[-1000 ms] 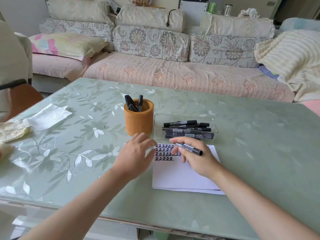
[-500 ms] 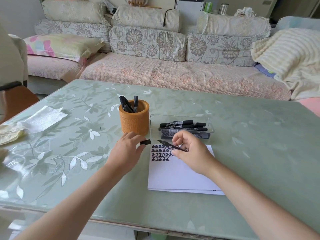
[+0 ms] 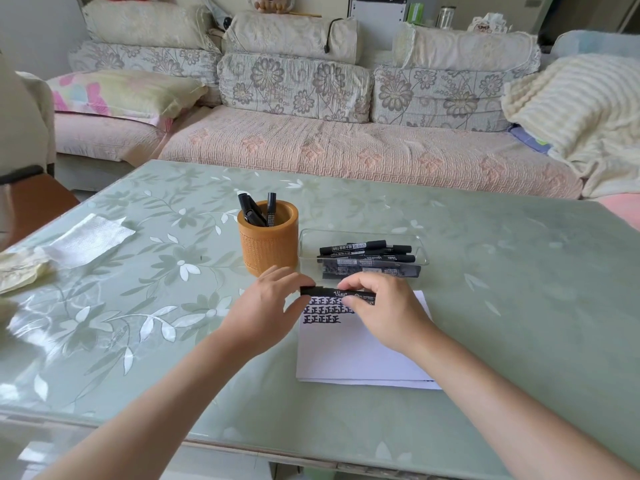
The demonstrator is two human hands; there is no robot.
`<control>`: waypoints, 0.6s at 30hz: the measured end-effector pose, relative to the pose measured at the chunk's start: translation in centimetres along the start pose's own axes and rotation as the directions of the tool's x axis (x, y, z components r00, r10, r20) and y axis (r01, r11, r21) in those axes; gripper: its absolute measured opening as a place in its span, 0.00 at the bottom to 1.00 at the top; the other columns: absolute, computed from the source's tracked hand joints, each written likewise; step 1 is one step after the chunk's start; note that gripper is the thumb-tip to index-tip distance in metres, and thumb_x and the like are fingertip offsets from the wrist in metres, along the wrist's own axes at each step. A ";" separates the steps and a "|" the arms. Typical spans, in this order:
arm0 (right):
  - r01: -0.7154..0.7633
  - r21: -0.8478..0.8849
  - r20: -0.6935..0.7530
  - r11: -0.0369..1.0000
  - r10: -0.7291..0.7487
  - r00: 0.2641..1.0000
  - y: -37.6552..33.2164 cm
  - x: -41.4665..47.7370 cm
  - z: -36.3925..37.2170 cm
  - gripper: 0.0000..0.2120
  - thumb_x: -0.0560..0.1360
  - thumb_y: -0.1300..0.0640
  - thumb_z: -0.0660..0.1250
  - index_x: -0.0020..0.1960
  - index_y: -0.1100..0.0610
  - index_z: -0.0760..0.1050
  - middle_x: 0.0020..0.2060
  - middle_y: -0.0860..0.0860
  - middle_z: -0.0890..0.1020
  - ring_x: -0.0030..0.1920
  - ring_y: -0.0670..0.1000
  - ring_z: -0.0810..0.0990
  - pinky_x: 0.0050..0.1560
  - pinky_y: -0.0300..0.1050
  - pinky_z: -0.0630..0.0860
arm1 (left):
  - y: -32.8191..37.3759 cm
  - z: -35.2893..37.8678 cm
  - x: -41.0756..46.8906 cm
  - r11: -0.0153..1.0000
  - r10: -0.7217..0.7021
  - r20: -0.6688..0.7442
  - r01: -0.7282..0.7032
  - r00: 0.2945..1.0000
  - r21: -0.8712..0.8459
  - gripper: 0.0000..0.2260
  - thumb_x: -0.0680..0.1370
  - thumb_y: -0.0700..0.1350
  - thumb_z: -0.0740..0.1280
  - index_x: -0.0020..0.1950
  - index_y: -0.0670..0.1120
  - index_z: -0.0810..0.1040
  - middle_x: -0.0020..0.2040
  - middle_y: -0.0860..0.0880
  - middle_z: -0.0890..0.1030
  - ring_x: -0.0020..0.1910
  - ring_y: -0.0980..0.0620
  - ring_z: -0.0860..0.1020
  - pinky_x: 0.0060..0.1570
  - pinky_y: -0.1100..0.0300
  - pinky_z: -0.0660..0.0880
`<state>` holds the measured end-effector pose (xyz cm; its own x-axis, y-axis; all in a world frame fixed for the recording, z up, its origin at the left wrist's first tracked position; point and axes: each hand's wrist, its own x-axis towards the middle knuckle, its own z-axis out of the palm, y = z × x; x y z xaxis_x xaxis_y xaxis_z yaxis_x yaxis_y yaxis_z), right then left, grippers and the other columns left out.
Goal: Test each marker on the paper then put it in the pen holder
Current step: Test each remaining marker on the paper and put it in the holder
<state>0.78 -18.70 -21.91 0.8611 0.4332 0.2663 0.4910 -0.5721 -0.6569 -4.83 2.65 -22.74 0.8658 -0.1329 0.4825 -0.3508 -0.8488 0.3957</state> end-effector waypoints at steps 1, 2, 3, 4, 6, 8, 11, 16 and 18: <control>0.017 -0.002 0.018 1.000 -0.017 1.000 -0.1 0.0 0.0 0.09 0.73 0.57 0.72 0.50 0.46 0.82 0.46 0.38 0.83 0.50 0.38 0.78 0.51 0.27 0.69 | 0.1 0.0 0.0 1.000 0.017 0.014 -0.017 1.000 -0.010 0.06 0.77 0.44 0.69 0.53 0.50 0.80 0.41 0.58 0.73 0.43 0.57 0.71 0.42 0.68 0.67; 0.034 -0.005 0.038 0.999 -0.033 0.999 -0.2 0.0 0.0 0.09 0.72 0.58 0.73 0.50 0.46 0.81 0.46 0.38 0.82 0.49 0.38 0.78 0.50 0.26 0.68 | 0.2 -0.1 0.0 0.999 0.035 0.029 -0.034 0.999 -0.020 0.06 0.77 0.44 0.70 0.53 0.50 0.81 0.41 0.58 0.74 0.43 0.57 0.71 0.42 0.67 0.67; 0.047 -0.007 0.053 0.999 -0.047 0.997 -0.2 0.0 -0.1 0.10 0.71 0.58 0.74 0.49 0.46 0.81 0.45 0.38 0.82 0.49 0.37 0.77 0.48 0.26 0.68 | 0.2 -0.1 0.0 0.998 0.047 0.043 -0.046 0.998 -0.031 0.05 0.77 0.45 0.70 0.52 0.50 0.81 0.41 0.58 0.75 0.43 0.57 0.71 0.43 0.67 0.68; 0.058 -0.012 0.062 0.998 -0.057 0.996 -0.2 0.0 -0.1 0.11 0.70 0.58 0.75 0.48 0.45 0.80 0.44 0.38 0.81 0.48 0.37 0.77 0.47 0.26 0.67 | 0.2 -0.2 0.1 0.998 0.056 0.055 -0.054 0.997 -0.041 0.05 0.77 0.45 0.69 0.52 0.51 0.81 0.41 0.58 0.75 0.43 0.57 0.72 0.43 0.67 0.69; 0.073 -0.023 0.053 0.997 -0.071 0.996 -0.2 0.1 -0.1 0.13 0.68 0.59 0.76 0.45 0.44 0.79 0.42 0.38 0.79 0.46 0.36 0.76 0.45 0.27 0.67 | 0.1 -0.4 0.1 0.996 0.075 0.068 -0.071 0.995 -0.057 0.05 0.77 0.46 0.69 0.52 0.51 0.82 0.41 0.58 0.76 0.43 0.57 0.72 0.43 0.68 0.68; 0.081 -0.044 0.033 0.996 -0.079 0.996 -0.3 0.3 0.0 0.11 0.68 0.58 0.77 0.45 0.45 0.80 0.41 0.38 0.79 0.46 0.37 0.76 0.45 0.29 0.68 | 0.2 -0.5 0.1 0.994 0.098 0.065 -0.094 0.993 -0.063 0.06 0.77 0.47 0.68 0.51 0.50 0.83 0.40 0.58 0.76 0.42 0.57 0.71 0.42 0.70 0.65; 0.086 -0.083 0.043 0.993 -0.083 0.996 -0.7 0.2 0.1 0.07 0.70 0.53 0.75 0.47 0.47 0.82 0.42 0.38 0.80 0.47 0.40 0.78 0.48 0.34 0.72 | 0.2 -0.7 0.2 0.993 0.110 0.047 -0.107 0.993 -0.052 0.08 0.77 0.48 0.66 0.50 0.48 0.84 0.39 0.56 0.76 0.40 0.57 0.70 0.41 0.70 0.63; 0.092 -0.146 0.171 0.985 -0.067 0.983 -1.8 0.5 -0.1 0.07 0.77 0.51 0.68 0.50 0.51 0.82 0.45 0.45 0.83 0.47 0.47 0.79 0.48 0.43 0.73 | 0.0 -1.2 0.2 0.993 0.091 0.029 -0.089 0.995 -0.074 0.07 0.77 0.49 0.68 0.50 0.50 0.84 0.37 0.61 0.71 0.40 0.59 0.68 0.42 0.73 0.64; 0.114 -0.207 0.219 0.972 -0.068 0.973 -2.1 0.8 -0.2 0.08 0.79 0.51 0.65 0.52 0.51 0.81 0.46 0.47 0.82 0.49 0.50 0.78 0.49 0.45 0.73 | -0.3 -1.2 0.3 0.993 0.081 0.041 -0.078 0.996 -0.085 0.05 0.77 0.48 0.69 0.50 0.51 0.84 0.37 0.62 0.71 0.40 0.60 0.69 0.42 0.72 0.64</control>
<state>0.42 -17.30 -20.14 0.7761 0.6127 0.1495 0.6027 -0.6509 -0.4616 -4.92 3.44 -21.80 0.8483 -0.2224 0.4806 -0.4460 -0.7893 0.4220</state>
